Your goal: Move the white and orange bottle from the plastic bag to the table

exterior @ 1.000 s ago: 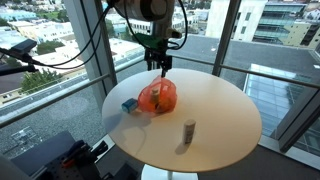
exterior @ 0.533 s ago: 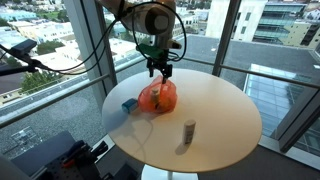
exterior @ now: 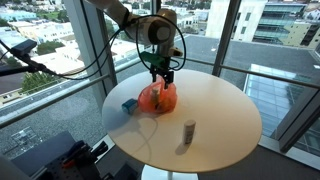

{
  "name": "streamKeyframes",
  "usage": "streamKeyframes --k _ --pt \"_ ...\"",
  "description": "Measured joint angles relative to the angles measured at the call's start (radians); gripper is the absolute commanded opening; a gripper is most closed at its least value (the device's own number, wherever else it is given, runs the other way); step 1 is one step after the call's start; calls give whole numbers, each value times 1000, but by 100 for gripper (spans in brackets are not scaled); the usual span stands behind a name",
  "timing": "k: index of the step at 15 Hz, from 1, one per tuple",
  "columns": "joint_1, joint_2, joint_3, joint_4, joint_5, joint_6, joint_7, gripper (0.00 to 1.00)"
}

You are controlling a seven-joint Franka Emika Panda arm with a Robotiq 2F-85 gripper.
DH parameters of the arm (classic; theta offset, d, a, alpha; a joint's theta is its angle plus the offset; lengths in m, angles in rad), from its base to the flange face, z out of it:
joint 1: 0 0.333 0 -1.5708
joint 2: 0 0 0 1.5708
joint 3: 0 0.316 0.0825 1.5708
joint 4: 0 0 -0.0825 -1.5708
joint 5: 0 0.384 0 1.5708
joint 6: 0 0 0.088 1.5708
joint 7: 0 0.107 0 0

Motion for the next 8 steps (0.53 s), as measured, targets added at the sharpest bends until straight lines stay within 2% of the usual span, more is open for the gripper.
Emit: streamKeyframes --k 8 --pt "28 54 -2 0 -33 54 63 100"
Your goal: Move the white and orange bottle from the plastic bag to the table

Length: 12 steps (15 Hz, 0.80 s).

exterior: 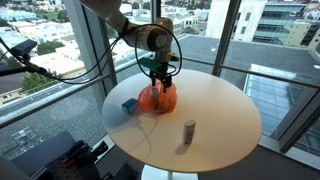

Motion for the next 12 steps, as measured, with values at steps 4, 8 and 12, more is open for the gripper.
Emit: streamKeyframes --k 4,8,12 --pt "26 9 -2 0 -17 0 32 100" --pt "44 12 -6 0 -36 0 55 100" --pt "53 16 -10 0 -46 0 70 95"
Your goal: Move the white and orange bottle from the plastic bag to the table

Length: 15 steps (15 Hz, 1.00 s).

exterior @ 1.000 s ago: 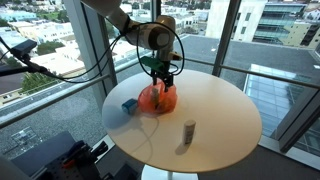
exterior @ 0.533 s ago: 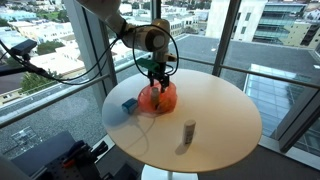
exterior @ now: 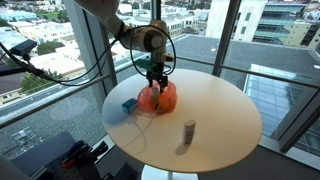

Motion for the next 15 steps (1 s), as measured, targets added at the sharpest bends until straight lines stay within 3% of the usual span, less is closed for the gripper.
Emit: streamKeyframes --k 3,8,15 --pt "2 6 -2 0 -1 0 4 62" --pt "5 11 -3 2 -1 0 8 22" --pt "7 -8 -5 15 -1 -2 9 20"
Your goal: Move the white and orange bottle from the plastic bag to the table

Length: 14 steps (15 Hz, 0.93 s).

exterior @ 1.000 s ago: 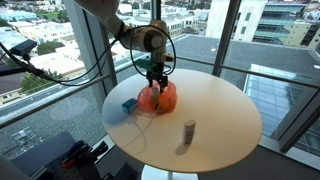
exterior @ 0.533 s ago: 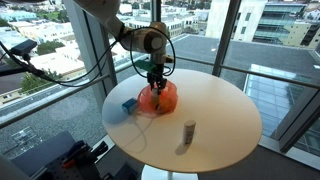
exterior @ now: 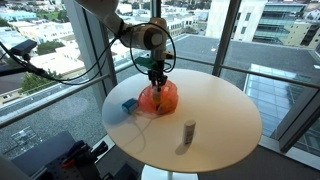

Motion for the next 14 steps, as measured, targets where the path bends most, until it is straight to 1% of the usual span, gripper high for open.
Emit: streamKeyframes --k 3,8,11,14 --pt "-2 -45 -1 1 0 -29 0 20" --pt "-13 -133 -2 0 1 -130 -3 20" --pt "-35 -175 -7 -6 1 -177 -6 20" --pt "-72 -200 -25 -9 2 -187 -7 20"
